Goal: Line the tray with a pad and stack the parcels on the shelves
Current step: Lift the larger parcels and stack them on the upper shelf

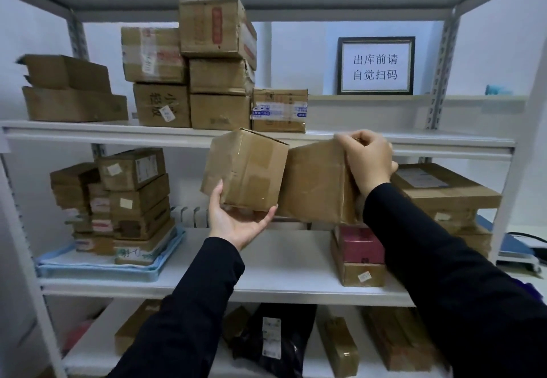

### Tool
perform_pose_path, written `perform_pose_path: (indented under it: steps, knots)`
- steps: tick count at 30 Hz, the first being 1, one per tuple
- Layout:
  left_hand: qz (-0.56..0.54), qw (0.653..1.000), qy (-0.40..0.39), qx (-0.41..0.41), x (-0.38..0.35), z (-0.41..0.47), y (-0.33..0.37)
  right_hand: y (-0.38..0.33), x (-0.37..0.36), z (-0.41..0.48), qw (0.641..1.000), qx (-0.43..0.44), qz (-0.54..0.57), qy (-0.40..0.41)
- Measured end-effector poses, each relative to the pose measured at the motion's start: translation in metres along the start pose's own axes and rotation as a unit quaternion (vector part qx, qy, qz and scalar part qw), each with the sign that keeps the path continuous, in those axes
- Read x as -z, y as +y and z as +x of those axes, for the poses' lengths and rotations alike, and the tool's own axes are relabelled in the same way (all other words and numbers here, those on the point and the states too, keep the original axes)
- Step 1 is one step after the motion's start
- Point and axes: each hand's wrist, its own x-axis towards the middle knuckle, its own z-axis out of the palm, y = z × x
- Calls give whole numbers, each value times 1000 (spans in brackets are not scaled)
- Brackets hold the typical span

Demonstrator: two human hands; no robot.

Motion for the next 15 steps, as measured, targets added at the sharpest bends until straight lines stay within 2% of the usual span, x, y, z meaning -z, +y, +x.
perform_pose_path:
  steps: [4, 8, 12, 15]
  knots:
    - [-43, 999, -29, -17, -16, -16, 13, -17, 12, -6, 996, -16, 76, 44]
    - [-60, 996, -59, -44, -30, -34, 19, -29, 20, -11, 973, -47, 207, 95]
    - [-45, 993, -71, -81, -37, -41, 20, -39, 24, -16, 904, -98, 388, 152]
    - [-19, 990, -103, -92, -41, -46, 21, -49, 22, -13, 859, -145, 452, 190]
